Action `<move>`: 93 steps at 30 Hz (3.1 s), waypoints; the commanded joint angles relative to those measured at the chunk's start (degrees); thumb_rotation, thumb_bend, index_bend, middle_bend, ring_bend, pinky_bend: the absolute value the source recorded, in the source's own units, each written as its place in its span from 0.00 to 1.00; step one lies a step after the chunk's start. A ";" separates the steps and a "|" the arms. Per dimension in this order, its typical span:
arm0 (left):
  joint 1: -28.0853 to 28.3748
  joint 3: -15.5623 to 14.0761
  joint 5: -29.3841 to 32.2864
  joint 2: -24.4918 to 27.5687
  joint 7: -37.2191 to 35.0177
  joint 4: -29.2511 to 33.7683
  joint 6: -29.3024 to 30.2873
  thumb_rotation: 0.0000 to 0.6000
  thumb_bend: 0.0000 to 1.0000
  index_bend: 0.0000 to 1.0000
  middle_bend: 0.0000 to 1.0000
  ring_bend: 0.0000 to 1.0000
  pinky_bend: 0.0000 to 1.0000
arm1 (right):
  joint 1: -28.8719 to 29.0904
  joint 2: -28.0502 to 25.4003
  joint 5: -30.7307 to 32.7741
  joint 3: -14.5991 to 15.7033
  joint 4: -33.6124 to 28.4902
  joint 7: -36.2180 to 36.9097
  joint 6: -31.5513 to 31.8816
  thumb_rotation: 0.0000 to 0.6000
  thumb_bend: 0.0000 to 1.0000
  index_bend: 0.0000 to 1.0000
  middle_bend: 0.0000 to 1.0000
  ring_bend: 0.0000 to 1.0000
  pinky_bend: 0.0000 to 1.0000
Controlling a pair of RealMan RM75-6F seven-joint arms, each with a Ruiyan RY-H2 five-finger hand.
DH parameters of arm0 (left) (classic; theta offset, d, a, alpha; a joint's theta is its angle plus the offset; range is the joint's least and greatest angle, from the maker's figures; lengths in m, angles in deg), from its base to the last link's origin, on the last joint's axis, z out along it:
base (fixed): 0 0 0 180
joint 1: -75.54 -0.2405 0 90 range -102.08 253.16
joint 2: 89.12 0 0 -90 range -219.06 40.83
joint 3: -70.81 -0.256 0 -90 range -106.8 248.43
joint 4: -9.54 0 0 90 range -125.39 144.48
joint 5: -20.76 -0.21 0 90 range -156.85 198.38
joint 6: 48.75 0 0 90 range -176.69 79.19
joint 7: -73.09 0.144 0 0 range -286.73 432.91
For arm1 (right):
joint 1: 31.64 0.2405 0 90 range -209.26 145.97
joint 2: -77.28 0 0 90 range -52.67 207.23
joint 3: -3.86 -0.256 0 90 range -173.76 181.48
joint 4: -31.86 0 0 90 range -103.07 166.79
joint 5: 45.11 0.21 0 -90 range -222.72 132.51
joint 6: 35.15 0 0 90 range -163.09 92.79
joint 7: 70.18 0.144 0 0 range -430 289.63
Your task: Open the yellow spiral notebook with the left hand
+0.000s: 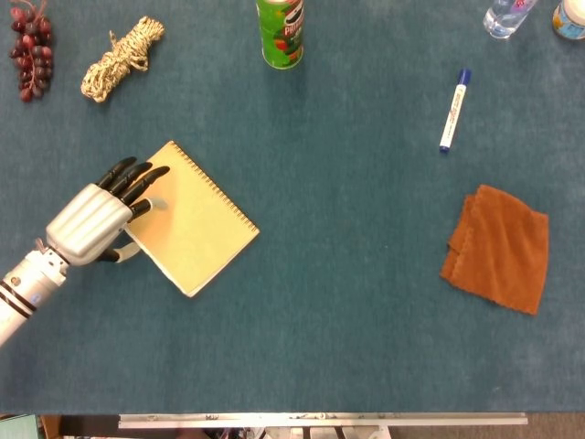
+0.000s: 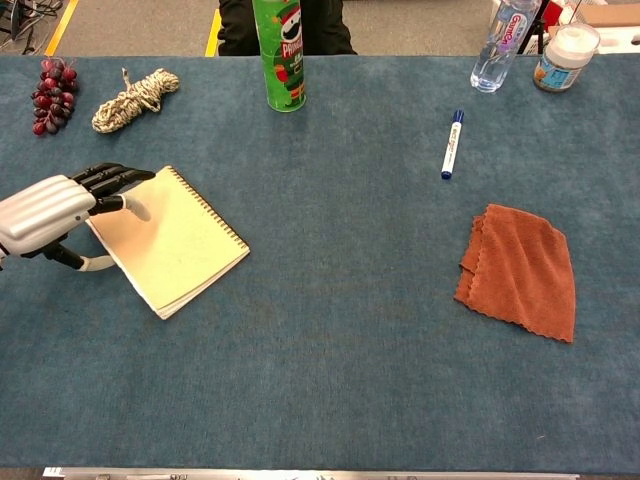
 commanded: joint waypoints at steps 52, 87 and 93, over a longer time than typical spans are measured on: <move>10.62 1.83 -4.18 21.87 10.29 42.66 -10.08 1.00 0.47 0.75 0.28 0.00 0.00 | -0.48 1.81 -0.29 -0.48 2.29 1.89 1.30 1.00 0.25 0.26 0.25 0.06 0.11; 14.77 -0.70 0.35 37.69 9.80 53.05 -20.13 1.00 0.47 0.76 0.26 0.00 0.00 | -0.82 2.97 -0.29 -0.51 3.65 2.75 1.28 1.00 0.25 0.26 0.25 0.06 0.11; 17.55 0.44 -0.71 38.14 13.94 56.63 -24.16 1.00 0.47 0.76 0.26 0.00 0.00 | -0.96 3.34 -0.20 -0.41 3.98 2.96 1.30 1.00 0.25 0.26 0.25 0.06 0.11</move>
